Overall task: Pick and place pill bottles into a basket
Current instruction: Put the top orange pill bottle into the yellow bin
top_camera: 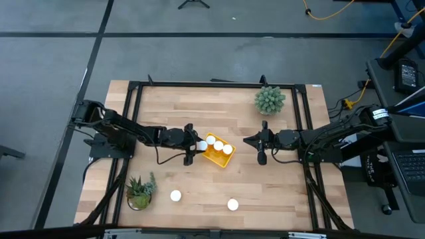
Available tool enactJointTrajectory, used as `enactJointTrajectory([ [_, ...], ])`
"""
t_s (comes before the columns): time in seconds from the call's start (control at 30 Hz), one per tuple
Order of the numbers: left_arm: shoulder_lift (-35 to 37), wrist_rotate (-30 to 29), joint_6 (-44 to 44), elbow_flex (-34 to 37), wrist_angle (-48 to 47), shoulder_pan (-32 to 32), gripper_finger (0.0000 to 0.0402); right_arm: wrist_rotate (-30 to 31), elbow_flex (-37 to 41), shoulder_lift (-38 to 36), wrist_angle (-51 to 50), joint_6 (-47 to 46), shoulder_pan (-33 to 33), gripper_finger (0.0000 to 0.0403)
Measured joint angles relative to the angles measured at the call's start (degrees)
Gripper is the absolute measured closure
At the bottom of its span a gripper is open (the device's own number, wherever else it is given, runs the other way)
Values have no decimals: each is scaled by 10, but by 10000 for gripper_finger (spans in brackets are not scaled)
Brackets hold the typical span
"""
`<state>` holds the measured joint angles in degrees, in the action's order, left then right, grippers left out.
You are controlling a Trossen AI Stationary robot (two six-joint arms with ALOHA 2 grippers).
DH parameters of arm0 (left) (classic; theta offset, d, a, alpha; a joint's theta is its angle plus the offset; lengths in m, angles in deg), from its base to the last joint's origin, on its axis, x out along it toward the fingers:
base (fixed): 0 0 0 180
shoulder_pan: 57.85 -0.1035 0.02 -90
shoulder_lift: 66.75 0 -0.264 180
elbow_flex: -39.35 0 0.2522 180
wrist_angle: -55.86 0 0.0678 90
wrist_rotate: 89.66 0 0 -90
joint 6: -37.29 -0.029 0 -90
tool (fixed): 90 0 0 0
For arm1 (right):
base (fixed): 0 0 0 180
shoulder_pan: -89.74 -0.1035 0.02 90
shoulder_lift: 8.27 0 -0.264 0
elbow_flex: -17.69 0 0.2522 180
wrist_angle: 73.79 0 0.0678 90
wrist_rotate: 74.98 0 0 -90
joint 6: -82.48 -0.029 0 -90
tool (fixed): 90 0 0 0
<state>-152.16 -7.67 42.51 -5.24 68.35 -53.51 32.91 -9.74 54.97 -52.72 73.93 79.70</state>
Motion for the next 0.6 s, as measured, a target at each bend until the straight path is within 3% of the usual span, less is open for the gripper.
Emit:
enactJointTrajectory([
  [0.3,-13,-11,-11,-36,-57,0,192,0,0,0,1,-2,0,371],
  [0.6,-69,-12,-15,-54,-58,-1,192,0,0,0,1,-1,0,371],
])
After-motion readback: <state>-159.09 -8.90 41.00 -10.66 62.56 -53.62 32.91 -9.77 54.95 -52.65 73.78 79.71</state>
